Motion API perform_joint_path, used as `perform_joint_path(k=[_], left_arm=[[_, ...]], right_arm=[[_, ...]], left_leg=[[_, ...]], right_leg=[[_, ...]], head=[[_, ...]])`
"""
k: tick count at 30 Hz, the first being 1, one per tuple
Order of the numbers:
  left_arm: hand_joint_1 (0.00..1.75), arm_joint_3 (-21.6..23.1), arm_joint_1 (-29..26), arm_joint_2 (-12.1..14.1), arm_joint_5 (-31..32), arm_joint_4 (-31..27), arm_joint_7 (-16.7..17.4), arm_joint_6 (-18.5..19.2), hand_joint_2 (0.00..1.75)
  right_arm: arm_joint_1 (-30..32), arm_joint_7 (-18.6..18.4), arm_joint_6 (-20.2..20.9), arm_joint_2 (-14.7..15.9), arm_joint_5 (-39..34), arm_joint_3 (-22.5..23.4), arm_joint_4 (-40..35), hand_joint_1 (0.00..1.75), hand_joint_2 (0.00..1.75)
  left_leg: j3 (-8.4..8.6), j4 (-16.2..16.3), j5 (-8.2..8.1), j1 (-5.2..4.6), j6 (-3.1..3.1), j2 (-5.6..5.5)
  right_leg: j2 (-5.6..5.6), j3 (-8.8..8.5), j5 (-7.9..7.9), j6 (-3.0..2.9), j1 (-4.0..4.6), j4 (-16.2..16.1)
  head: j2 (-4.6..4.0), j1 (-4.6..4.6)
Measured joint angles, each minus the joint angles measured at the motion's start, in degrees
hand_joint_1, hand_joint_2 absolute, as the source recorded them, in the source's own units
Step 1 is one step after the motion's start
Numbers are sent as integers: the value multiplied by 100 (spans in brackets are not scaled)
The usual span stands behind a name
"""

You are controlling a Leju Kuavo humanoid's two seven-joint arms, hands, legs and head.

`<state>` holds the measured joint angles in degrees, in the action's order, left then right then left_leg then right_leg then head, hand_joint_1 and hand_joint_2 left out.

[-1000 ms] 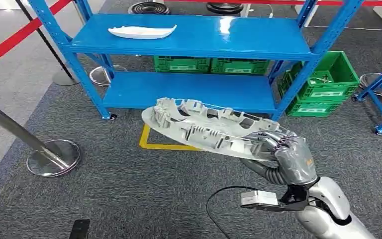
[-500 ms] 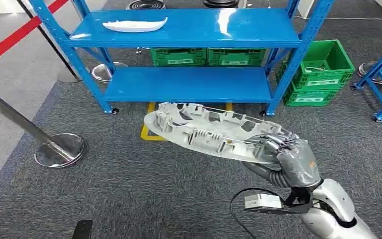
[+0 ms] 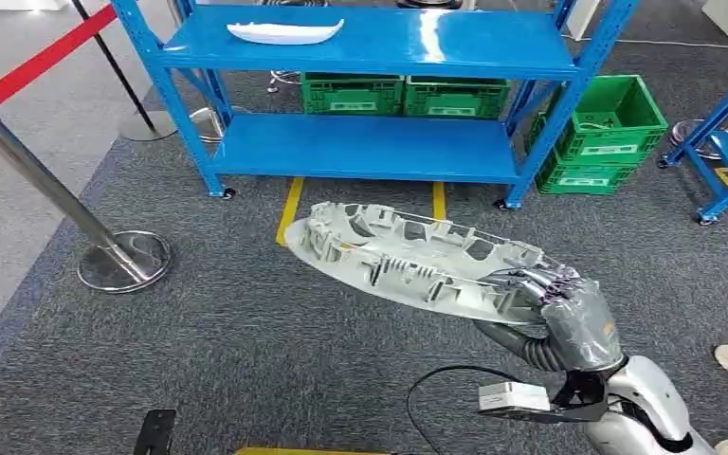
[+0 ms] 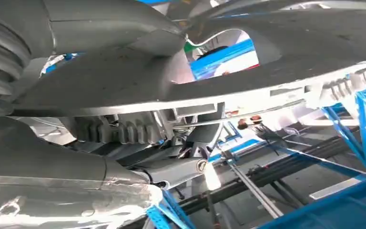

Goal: Take the parts from the cabinet and place them on the table.

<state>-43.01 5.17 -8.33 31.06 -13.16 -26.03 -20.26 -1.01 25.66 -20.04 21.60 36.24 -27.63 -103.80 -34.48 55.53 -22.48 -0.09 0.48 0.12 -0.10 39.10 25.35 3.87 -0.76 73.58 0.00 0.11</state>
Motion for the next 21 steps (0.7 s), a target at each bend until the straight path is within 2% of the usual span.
perform_joint_path(k=[1,3,4,6,7,8,9,10,11,12,13,14,15,16,17,18,19,21], left_arm=[[0,0,0,0,0,0,0,-7,175],[0,-2,2,9,2,0,0,-17,175],[0,-2,2,11,4,0,0,-17,175],[0,-2,-4,11,4,0,4,-17,175],[0,-2,-21,13,4,0,7,-17,175],[0,-2,-33,13,7,0,9,-17,175],[0,-2,-40,13,4,0,9,-20,175],[0,-2,-36,11,4,0,9,-17,175],[0,-2,-32,9,7,0,9,-17,175],[0,-2,-30,7,15,2,13,-17,175],[0,-2,-30,4,20,2,39,-26,175],[0,-2,-29,4,20,0,53,-33,175],[0,-2,-27,4,18,2,59,-44,175],[0,-2,-20,4,20,2,61,-48,175],[0,-2,-8,11,20,0,61,-55,175],[0,-2,10,22,20,0,57,-55,175],[0,-2,32,20,20,0,40,-48,175],[0,-2,46,20,20,0,15,-35,175]], right_arm=[[0,0,-2,15,-17,13,0,175,175],[-8,0,-4,35,-28,28,-11,175,175],[6,4,-4,50,-31,33,-24,175,175],[8,13,-15,66,-37,37,-42,175,175],[8,11,-20,68,-41,44,-44,175,175],[1,11,-22,70,-41,48,-48,175,175],[2,11,-24,70,-41,63,-50,175,175],[5,11,-26,70,-41,79,-52,175,175],[10,11,-26,79,-41,85,-52,175,175],[16,11,-26,81,-41,87,-52,175,175],[23,11,-26,79,-41,87,-52,175,175],[26,13,-28,79,-41,87,-52,175,175],[24,13,-28,81,-41,87,-52,175,175],[26,13,-28,81,-41,87,-52,175,175],[24,17,-28,81,-41,90,-52,175,175],[24,20,-26,81,-48,96,-55,175,175],[16,22,-24,81,-50,101,-52,175,175],[12,26,-20,81,-55,100,-52,175,175]], left_leg=[[-106,41,58,10,-25,-2],[-250,114,147,-12,-94,-20],[-247,111,196,-14,-120,-18],[-264,67,298,5,-177,-19],[-275,66,339,10,-219,-18],[-319,114,201,16,-249,-19],[-395,337,-158,12,-276,-20],[-520,731,-539,20,-297,-19],[-638,1144,-793,25,-312,-18],[-757,1580,-948,25,-323,-18],[-795,1840,-932,25,-326,-19],[-712,1826,-792,24,-318,-19],[-497,1573,-579,21,-299,-19],[-194,1138,-425,20,-268,-19],[186,587,-358,13,-227,-20],[503,163,-411,-3,-193,-21],[525,33,-439,-10,-174,-22],[463,36,-424,-30,-139,-21]], right_leg=[[-1,-359,-110,3,-5,-394],[5,-1138,435,27,12,-1478],[33,-1135,485,-75,25,-1576],[32,-1010,441,-157,49,-1573],[23,-966,385,-231,32,-1590],[5,-935,319,-289,19,-1595],[8,-920,255,-335,15,-1599],[9,-847,182,-352,16,-1593],[10,-778,128,-359,19,-1592],[11,-699,74,-359,23,-1585],[13,-628,22,-354,25,-1583],[15,-573,-20,-344,26,-1583],[20,-520,-59,-327,27,-1582],[25,-491,-90,-302,27,-1582],[25,-478,-115,-280,26,-1581],[22,-448,-137,-249,49,-1568],[17,-427,-173,-210,54,-1561],[12,-405,-246,-131,34,-1586]], head=[[0,2],[0,9],[0,-23],[0,-18],[0,-9],[0,-15],[0,-48],[0,-50],[0,-48],[0,-46],[0,-50],[0,-48],[0,-50],[0,-50],[0,-50],[0,-50],[0,-37],[0,-39]])
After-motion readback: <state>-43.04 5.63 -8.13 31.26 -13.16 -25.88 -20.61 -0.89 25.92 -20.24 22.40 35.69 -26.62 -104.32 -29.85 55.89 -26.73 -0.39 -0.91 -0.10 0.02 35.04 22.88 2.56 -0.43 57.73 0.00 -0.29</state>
